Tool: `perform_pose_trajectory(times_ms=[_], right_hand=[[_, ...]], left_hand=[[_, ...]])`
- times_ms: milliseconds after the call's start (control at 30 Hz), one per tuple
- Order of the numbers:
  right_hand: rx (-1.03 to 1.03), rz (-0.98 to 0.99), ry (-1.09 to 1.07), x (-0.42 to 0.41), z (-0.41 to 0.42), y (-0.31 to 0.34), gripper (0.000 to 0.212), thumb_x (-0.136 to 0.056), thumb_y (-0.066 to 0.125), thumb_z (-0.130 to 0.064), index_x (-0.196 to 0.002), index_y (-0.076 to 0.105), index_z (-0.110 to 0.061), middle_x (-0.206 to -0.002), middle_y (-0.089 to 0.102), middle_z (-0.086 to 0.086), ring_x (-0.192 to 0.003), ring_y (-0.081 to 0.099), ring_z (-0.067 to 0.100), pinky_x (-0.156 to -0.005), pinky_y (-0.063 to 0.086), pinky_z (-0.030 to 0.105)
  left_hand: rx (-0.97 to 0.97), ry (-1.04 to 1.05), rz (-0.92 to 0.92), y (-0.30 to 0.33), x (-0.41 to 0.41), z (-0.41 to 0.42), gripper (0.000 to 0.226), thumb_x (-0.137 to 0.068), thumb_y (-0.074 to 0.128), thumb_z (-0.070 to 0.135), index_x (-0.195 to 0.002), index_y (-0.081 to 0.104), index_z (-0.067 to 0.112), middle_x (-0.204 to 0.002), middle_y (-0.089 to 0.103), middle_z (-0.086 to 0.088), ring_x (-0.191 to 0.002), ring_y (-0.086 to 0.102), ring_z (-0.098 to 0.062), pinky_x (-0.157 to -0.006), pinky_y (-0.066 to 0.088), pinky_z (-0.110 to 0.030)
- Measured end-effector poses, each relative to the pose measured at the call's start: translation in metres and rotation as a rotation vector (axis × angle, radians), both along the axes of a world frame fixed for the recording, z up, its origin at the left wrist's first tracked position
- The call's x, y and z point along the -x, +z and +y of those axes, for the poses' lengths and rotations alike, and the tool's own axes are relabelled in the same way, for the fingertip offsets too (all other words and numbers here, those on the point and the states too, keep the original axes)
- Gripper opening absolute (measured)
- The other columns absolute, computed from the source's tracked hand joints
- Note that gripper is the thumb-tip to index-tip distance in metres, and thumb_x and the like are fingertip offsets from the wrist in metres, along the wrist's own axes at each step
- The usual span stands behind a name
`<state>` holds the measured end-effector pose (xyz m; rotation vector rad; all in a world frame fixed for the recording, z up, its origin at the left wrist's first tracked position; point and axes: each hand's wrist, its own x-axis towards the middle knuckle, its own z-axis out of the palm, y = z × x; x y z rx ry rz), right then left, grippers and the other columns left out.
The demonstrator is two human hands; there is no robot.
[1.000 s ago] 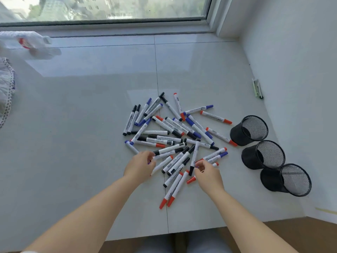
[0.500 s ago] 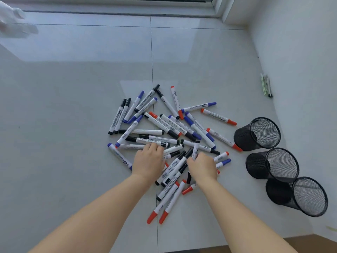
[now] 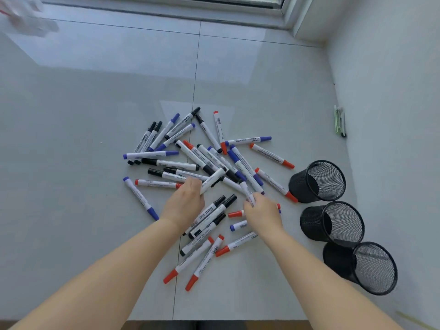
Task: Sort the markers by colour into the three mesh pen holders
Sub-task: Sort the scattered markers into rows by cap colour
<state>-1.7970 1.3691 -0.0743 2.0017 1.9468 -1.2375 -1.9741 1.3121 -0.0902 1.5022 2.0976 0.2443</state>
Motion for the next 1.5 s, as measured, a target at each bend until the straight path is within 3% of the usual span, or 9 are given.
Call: perform_pose_trajectory(times_ms=[100,233,333,500,667,900,1067,1233,1500], right_hand=[[0.06,0.037,-0.02,0.003,-0.012,-0.003,0.022,-0.086,0.044,-0.016,-0.065,0.039,-0.018,-0.063,0.045,0.0,-0.064,0.045,0.022,-0.05,0.03,0.029],[-0.036,0.018,0.025,0.002,-0.01,-0.004,0.016,-0.086,0.045,-0.018,-0.07,0.044,-0.015,-0.066,0.047,-0.001,-0.063,0.046,0.021,-0.05,0.031,0.029],[-0.226,-0.069,0.178,-0.001,0.005,-0.007,0.006,-0.088,0.046,-0.019,-0.087,0.05,-0.015,-0.095,0.051,0.003,-0.071,0.047,0.023,-0.058,0.032,0.029],[-0.288,-0.215,0.46,0.004,0.02,-0.019,0.03,-0.091,0.047,-0.024,-0.12,0.049,-0.015,-0.125,0.046,0.004,-0.086,0.058,0.028,-0.061,0.035,0.029],[-0.298,-0.215,0.432,0.013,0.029,-0.023,0.021,-0.088,0.049,-0.023,-0.107,0.051,-0.014,-0.11,0.053,0.004,-0.073,0.049,0.023,-0.057,0.032,0.028],[-0.18,0.068,0.069,0.019,0.017,0.003,0.018,-0.079,0.053,-0.023,-0.07,0.038,-0.017,-0.064,0.043,0.001,-0.056,0.039,0.018,-0.047,0.027,0.029],[-0.009,0.219,-0.004,0.055,-0.019,0.024,0.023,-0.086,0.046,-0.024,-0.067,0.035,-0.018,-0.064,0.039,0.0,-0.056,0.037,0.016,-0.051,0.031,0.032],[0.145,0.339,0.025,0.11,-0.069,0.028,0.021,-0.09,0.044,-0.028,-0.075,0.039,-0.015,-0.073,0.049,0.007,-0.073,0.057,0.033,-0.064,0.046,0.039],[0.375,0.361,-0.083,0.222,-0.148,0.003,0.015,-0.087,0.05,-0.017,-0.074,0.043,-0.021,-0.071,0.055,0.002,-0.056,0.054,0.011,-0.057,0.049,0.032]], left_hand=[[0.118,0.037,-0.083,0.007,-0.012,-0.011,0.008,-0.092,0.045,0.021,-0.093,0.04,0.015,-0.077,0.049,-0.001,-0.065,0.049,-0.022,-0.051,0.033,-0.03],[0.229,0.065,-0.025,0.004,-0.022,-0.033,0.032,-0.089,0.055,0.034,-0.116,0.046,0.02,-0.108,0.05,-0.001,-0.087,0.054,-0.021,-0.066,0.039,-0.026],[0.213,0.132,0.005,0.002,-0.025,-0.04,0.034,-0.087,0.058,0.034,-0.116,0.046,0.019,-0.113,0.044,0.0,-0.078,0.051,-0.02,-0.064,0.039,-0.025],[0.232,0.079,0.083,-0.001,-0.029,-0.034,0.028,-0.089,0.054,0.03,-0.112,0.047,0.016,-0.111,0.046,-0.003,-0.073,0.047,-0.019,-0.062,0.037,-0.025],[0.273,0.087,0.13,-0.005,-0.03,-0.021,0.027,-0.085,0.057,0.034,-0.103,0.047,0.017,-0.103,0.052,-0.002,-0.075,0.043,-0.016,-0.062,0.037,-0.026],[0.175,0.372,-0.051,0.019,-0.025,-0.021,0.025,-0.077,0.058,0.04,-0.087,0.047,0.02,-0.073,0.053,0.002,-0.07,0.056,-0.022,-0.052,0.041,-0.026],[0.162,0.575,-0.188,0.039,0.01,-0.048,0.022,-0.079,0.054,0.044,-0.077,0.045,0.024,-0.07,0.054,0.003,-0.064,0.052,-0.017,-0.047,0.036,-0.025],[0.226,0.669,-0.136,0.044,0.063,-0.09,0.018,-0.078,0.053,0.041,-0.076,0.048,0.024,-0.071,0.055,0.003,-0.073,0.055,-0.023,-0.056,0.038,-0.028],[0.283,0.739,-0.029,0.026,0.164,-0.174,0.033,-0.08,0.055,0.048,-0.094,0.04,0.022,-0.077,0.057,0.002,-0.071,0.057,-0.023,-0.057,0.04,-0.027]])
